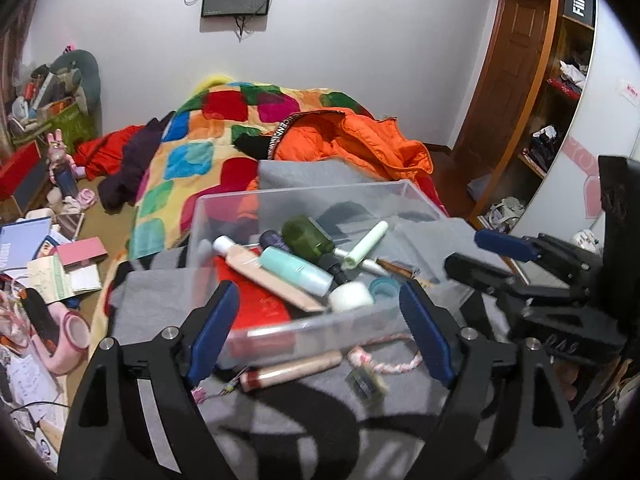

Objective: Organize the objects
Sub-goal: 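Carry the white tape roll and blue card packet into the clear box, open both tools, then grasp the pink butterfly keychain with the left tool while the right tool grasps the small block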

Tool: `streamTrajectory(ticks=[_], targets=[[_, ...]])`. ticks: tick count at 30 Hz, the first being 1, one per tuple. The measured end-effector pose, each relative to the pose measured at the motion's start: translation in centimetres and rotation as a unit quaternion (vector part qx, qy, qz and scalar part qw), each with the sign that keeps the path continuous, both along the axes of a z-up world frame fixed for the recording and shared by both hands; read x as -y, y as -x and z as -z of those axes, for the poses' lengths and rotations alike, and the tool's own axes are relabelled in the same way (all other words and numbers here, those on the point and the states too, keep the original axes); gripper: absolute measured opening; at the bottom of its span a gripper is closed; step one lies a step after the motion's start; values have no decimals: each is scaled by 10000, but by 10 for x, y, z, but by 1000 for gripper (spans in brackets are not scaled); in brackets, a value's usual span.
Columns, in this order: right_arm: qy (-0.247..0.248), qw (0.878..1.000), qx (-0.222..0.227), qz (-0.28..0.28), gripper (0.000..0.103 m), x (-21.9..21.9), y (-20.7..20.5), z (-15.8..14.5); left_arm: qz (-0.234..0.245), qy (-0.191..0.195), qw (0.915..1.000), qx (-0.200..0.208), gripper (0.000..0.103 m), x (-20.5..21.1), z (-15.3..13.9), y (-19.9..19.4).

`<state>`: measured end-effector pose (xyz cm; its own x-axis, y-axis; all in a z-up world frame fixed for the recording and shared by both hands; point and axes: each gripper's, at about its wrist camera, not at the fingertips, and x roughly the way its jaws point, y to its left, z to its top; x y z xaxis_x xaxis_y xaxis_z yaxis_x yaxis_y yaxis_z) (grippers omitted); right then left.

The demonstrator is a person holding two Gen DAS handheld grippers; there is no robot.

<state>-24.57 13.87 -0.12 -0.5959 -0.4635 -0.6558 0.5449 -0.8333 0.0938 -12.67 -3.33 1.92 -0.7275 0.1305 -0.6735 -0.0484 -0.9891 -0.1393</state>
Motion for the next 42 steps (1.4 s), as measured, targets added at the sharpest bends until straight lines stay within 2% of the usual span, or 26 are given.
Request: streamTrajectory(ticks=[8,16,19,24,29,31,34,36,37,42], targets=[[151,9996,155,-188,55,3,-30,6,-58,264,9992,305,84,16,29,-36],[15,9979,493,-417,55,21,-52,32,-307,335,9968,656,83,41,63,-59],[-37,9965,669,-498,55,29,-54,43,-473,407,9956,703,71,50,70,-56],[-138,9945,813,-643,55,46,-57,57,-604,373,9941,815,59,62,78,-43],[-174,9936,907,-657,55,55,-53,66,-660,503,9915,1003,43,69,92,-24],[-130,9930,998,-624,51,56,-51,71,-701,453,9910,1045,41,73,97,-21],[-142,9924,1045,-636,37,59,-50,76,-675,405,9916,1024,37,73,97,-20],[-157,9917,1073,-685,20,62,-50,79,-663,400,9918,1020,33,73,97,-19],[-174,9917,1074,-692,17,63,-51,80,-654,399,9920,1007,23,73,98,-19],[-97,9930,946,-696,15,58,-57,79,-650,573,9921,908,23,68,98,-25]])
